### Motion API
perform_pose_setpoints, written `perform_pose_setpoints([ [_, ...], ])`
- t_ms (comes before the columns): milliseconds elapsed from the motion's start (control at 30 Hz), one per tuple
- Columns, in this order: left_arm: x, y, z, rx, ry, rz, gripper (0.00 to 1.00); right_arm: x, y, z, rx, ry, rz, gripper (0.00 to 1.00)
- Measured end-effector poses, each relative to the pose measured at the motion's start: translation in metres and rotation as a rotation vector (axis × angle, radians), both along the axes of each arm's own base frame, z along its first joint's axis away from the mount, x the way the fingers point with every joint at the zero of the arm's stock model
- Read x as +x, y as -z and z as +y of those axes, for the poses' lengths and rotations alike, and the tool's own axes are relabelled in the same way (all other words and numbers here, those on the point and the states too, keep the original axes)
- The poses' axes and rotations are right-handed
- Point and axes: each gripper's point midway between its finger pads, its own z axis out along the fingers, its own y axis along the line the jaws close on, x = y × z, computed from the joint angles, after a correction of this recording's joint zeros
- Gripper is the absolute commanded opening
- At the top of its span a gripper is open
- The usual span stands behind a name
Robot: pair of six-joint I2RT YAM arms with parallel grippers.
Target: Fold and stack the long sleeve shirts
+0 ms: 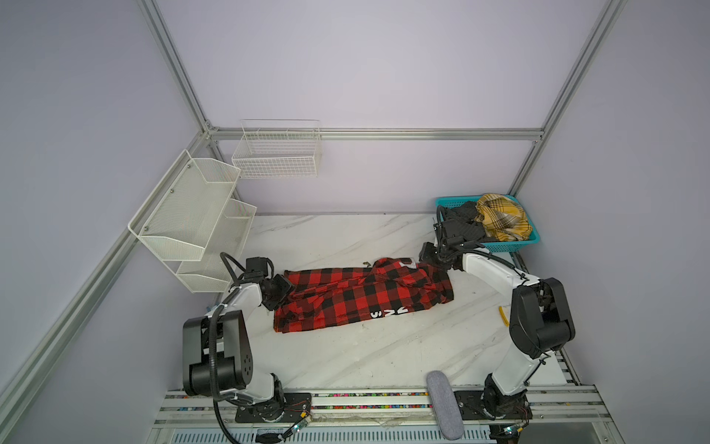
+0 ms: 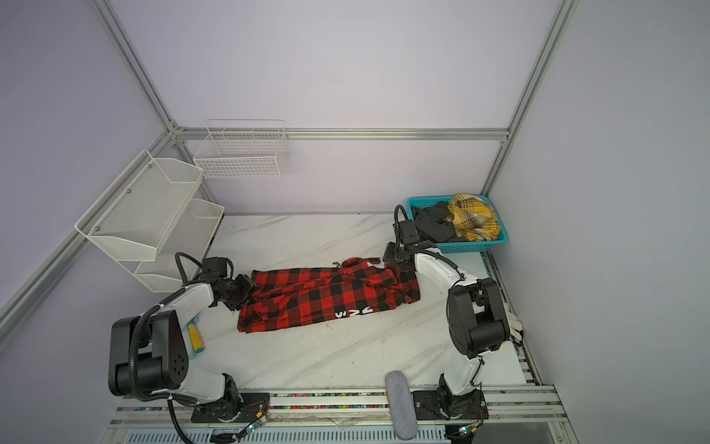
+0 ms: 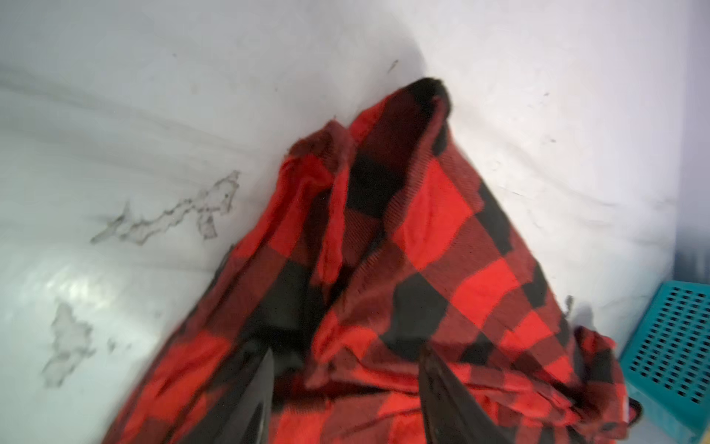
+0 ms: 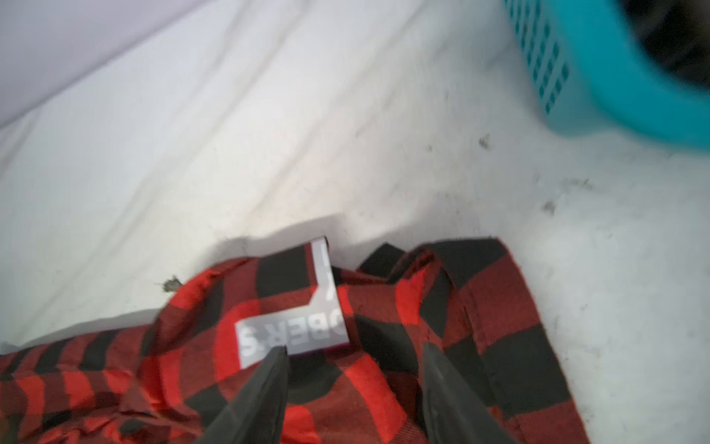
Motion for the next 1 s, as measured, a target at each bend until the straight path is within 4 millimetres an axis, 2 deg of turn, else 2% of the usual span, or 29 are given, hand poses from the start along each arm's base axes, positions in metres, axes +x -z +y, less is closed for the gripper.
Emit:
perform_pose_setpoints([
  [100,0.006,-0.035,0.000,0.023,-0.004,-0.060,0.59,0.027,-0.045,0.013,0.007,-0.027,-0.089,0.59],
  [167,0.020,-0.052,-0.008,0.027,0.014,-0.096,0.52,0.047,-0.058,0.028,-0.001,-0.058,-0.119,0.59],
  [200,0.028,-0.056,-0.015,0.024,0.034,-0.102,0.48,0.056,-0.056,0.038,-0.009,-0.076,-0.122,0.59],
  [267,0.041,-0.052,-0.032,0.014,0.076,-0.091,0.42,0.071,-0.039,0.062,-0.032,-0.118,-0.101,0.58],
  [333,0.047,-0.035,-0.049,0.000,0.111,-0.053,0.37,0.076,-0.007,0.079,-0.061,-0.152,-0.046,0.58],
  [400,0.044,-0.013,-0.061,-0.013,0.132,0.013,0.31,0.072,0.036,0.093,-0.092,-0.185,0.041,0.58],
  [467,0.043,0.000,-0.065,-0.020,0.132,0.050,0.28,0.063,0.071,0.099,-0.120,-0.207,0.119,0.58],
  [567,0.043,0.008,-0.062,-0.017,0.123,0.070,0.25,0.052,0.102,0.101,-0.146,-0.230,0.200,0.58],
  [633,0.043,0.010,-0.062,-0.014,0.122,0.074,0.22,0.047,0.107,0.104,-0.156,-0.246,0.219,0.58],
  [767,0.038,0.018,-0.060,-0.008,0.121,0.091,0.17,0.049,0.100,0.111,-0.155,-0.261,0.201,0.56],
  [1000,0.012,0.046,-0.057,-0.004,0.111,0.162,0.10,0.044,0.098,0.123,-0.160,-0.282,0.195,0.56],
])
